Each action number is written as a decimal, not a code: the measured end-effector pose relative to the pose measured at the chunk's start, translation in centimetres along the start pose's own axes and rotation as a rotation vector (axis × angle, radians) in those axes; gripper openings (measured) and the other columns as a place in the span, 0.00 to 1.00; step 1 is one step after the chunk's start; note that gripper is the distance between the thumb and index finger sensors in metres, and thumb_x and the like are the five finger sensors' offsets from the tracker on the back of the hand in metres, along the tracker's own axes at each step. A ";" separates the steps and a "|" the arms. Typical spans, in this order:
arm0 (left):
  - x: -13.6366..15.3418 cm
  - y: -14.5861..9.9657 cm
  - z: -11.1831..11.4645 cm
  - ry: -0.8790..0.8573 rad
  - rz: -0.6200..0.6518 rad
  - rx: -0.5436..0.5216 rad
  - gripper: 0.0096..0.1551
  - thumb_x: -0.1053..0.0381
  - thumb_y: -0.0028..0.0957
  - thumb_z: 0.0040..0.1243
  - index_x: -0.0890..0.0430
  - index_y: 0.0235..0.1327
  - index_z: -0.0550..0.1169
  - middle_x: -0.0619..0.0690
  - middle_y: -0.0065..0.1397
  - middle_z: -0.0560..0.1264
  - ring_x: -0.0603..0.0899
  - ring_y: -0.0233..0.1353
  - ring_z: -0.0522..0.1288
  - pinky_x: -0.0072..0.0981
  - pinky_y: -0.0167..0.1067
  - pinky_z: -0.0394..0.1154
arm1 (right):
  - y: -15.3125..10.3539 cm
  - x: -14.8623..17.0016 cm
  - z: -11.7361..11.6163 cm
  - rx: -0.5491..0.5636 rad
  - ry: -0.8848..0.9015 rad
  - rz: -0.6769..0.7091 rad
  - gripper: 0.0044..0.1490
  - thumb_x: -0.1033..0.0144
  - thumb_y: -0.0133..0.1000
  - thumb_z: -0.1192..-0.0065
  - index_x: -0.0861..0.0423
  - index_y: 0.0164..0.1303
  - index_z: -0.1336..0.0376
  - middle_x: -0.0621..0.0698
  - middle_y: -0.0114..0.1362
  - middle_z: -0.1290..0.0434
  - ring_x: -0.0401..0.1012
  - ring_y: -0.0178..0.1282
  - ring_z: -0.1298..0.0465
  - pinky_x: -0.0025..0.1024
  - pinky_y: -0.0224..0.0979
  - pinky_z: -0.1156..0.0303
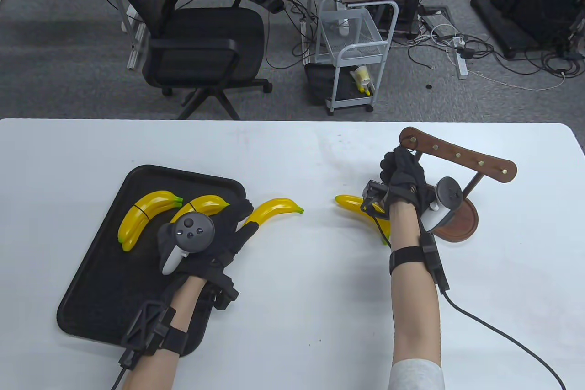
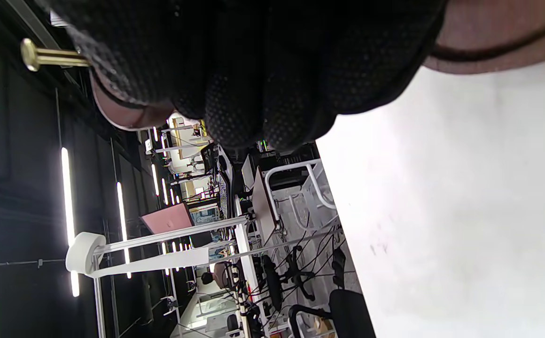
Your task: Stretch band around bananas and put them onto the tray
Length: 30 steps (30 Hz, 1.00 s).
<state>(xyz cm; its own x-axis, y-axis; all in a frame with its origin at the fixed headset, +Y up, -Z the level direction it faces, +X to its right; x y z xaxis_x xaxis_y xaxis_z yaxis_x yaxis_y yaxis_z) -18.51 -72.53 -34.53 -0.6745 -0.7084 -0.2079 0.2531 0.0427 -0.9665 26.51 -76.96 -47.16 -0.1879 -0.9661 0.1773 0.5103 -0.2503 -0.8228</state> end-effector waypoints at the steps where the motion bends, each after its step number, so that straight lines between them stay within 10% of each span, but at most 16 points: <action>1: 0.0 0.0 0.0 -0.002 0.000 0.000 0.33 0.39 0.65 0.57 0.46 0.80 0.63 0.47 0.85 0.66 0.61 0.82 0.70 0.56 0.80 0.63 | -0.1 -0.1 0.1 0.001 -0.009 0.007 0.23 0.52 0.62 0.37 0.53 0.61 0.30 0.49 0.61 0.21 0.48 0.58 0.19 0.47 0.60 0.23; 14: -0.1 0.0 0.4 -0.003 0.004 0.015 0.33 0.40 0.65 0.57 0.46 0.80 0.63 0.48 0.85 0.66 0.61 0.82 0.70 0.57 0.79 0.63 | -1.8 -3.6 1.1 -0.031 -0.115 0.105 0.22 0.53 0.63 0.37 0.55 0.57 0.28 0.50 0.56 0.18 0.47 0.54 0.18 0.47 0.56 0.23; 30: -0.5 -0.1 1.0 0.012 0.021 0.030 0.33 0.40 0.65 0.57 0.46 0.80 0.64 0.48 0.85 0.67 0.61 0.81 0.70 0.57 0.79 0.64 | -7.2 -5.3 -0.2 -0.384 -0.317 0.342 0.22 0.55 0.63 0.39 0.58 0.56 0.26 0.52 0.54 0.17 0.49 0.51 0.17 0.50 0.53 0.23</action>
<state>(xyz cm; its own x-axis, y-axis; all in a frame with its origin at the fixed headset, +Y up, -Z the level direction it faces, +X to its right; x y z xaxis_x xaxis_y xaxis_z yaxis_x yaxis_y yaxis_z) -17.49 -72.89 -34.22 -0.6774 -0.6988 -0.2298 0.2875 0.0360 -0.9571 23.70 -70.02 -42.32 0.2231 -0.9744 -0.0282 0.1466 0.0621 -0.9873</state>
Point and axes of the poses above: the tracker on the back of each hand, its own x axis roughly to the little-finger side, its own y axis roughly from the wrist to the fingertips, z = x × y, the point moved 3 cm from there along y, roughly from the wrist to the fingertips
